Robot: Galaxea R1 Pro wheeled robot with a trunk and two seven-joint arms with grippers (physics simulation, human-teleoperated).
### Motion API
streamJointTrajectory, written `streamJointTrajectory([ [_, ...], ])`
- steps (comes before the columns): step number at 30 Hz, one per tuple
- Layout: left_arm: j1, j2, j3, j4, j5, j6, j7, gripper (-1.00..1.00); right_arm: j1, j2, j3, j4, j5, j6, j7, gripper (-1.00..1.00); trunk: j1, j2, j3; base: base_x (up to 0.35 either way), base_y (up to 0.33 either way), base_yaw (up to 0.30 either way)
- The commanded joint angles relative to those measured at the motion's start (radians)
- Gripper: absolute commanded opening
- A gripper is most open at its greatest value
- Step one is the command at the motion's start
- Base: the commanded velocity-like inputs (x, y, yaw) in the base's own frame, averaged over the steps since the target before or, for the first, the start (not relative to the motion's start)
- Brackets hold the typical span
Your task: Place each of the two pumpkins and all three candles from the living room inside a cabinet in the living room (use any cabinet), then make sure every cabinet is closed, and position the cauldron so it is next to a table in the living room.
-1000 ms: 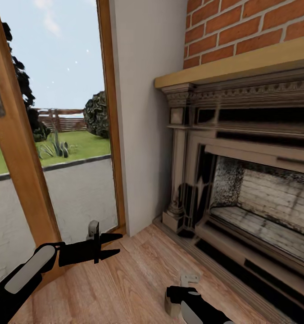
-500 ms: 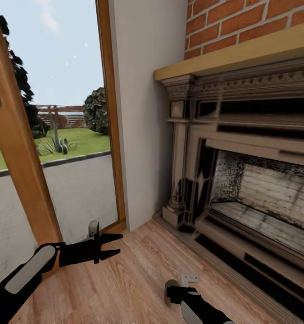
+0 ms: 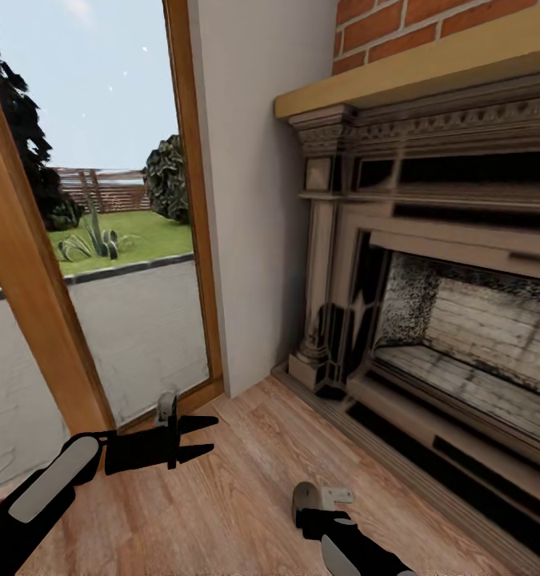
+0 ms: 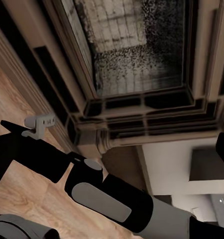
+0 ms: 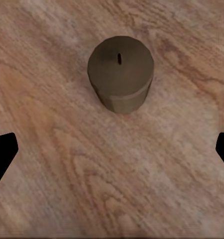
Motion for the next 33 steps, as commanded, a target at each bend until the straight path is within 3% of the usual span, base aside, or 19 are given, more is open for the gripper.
streamJointTrajectory([
  [1,-0.001,0.001,-0.002,0.001,-0.005,0.0,-0.009,1.0,-0.001,-0.001,0.008,-0.002,-0.006,0.004,-0.008,1.0,0.0,-0.001,-0.005,0.0,0.0,0.0],
  [33,-0.001,-0.001,-0.002,0.0,-0.006,0.0,-0.009,1.0,-0.001,-0.001,0.009,-0.001,-0.006,0.004,-0.008,1.0,0.015,-0.008,-0.129,0.0,0.0,0.0],
])
